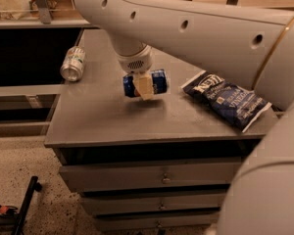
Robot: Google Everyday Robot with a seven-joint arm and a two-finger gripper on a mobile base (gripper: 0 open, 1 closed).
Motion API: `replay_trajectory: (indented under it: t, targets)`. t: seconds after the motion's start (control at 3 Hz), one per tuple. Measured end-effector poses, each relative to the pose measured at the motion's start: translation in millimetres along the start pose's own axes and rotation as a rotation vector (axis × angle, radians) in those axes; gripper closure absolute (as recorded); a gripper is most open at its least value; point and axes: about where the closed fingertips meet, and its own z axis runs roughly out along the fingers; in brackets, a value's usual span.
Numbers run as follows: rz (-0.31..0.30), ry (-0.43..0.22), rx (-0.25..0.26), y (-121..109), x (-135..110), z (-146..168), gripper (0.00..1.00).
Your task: Knock pepsi can over
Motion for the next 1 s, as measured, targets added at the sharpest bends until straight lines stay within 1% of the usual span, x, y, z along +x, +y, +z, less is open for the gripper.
replay_trajectory:
  t: [0.33, 0.67, 1.0]
  targets:
    - [-0.098, 0.003, -0.087, -5.5, 19.2, 2.8, 0.31]
    - [-0.185, -0.048, -0.084, -7.2, 9.3, -5.0, 0.07]
    - [-0.182, -0.047, -0.072, -9.4, 9.1, -3.2, 0.0]
